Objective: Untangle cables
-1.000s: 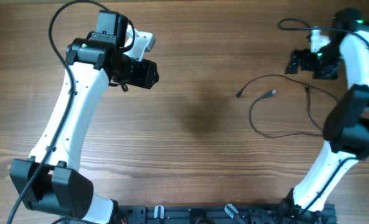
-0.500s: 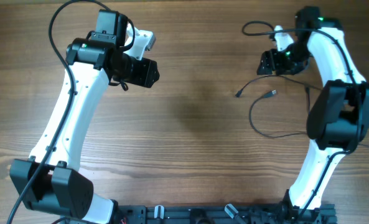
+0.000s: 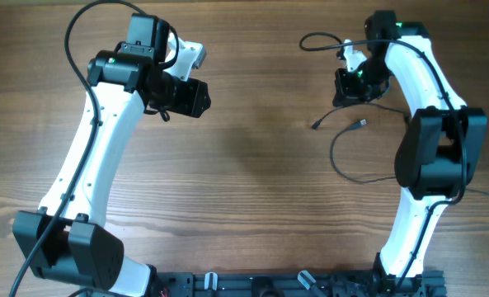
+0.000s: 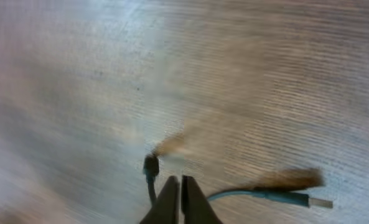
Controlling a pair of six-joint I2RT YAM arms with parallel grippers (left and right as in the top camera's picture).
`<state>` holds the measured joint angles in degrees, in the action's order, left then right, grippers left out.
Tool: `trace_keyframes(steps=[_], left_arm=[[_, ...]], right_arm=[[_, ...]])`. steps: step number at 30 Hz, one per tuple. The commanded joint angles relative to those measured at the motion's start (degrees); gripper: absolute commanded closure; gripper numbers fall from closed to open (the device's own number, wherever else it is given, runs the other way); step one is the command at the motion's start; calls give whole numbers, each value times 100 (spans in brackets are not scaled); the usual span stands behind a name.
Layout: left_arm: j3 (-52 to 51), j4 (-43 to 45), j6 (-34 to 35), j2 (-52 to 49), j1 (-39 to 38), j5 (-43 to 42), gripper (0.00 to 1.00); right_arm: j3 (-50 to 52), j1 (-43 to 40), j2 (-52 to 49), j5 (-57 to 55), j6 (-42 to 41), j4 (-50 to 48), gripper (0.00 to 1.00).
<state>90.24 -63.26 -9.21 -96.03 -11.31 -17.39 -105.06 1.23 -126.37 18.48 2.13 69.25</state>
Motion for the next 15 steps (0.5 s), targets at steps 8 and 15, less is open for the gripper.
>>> trace_keyframes(steps=[8,15], left_arm=[[-2,-273,-114,-59,-4,37,46],[-2,-273,-245,-59,-4,35,45]], right_arm=[[-9,-627,-15,-1591,-5018,-1040,0],[-81,-2041,190,-1552,-5757,-651,1]])
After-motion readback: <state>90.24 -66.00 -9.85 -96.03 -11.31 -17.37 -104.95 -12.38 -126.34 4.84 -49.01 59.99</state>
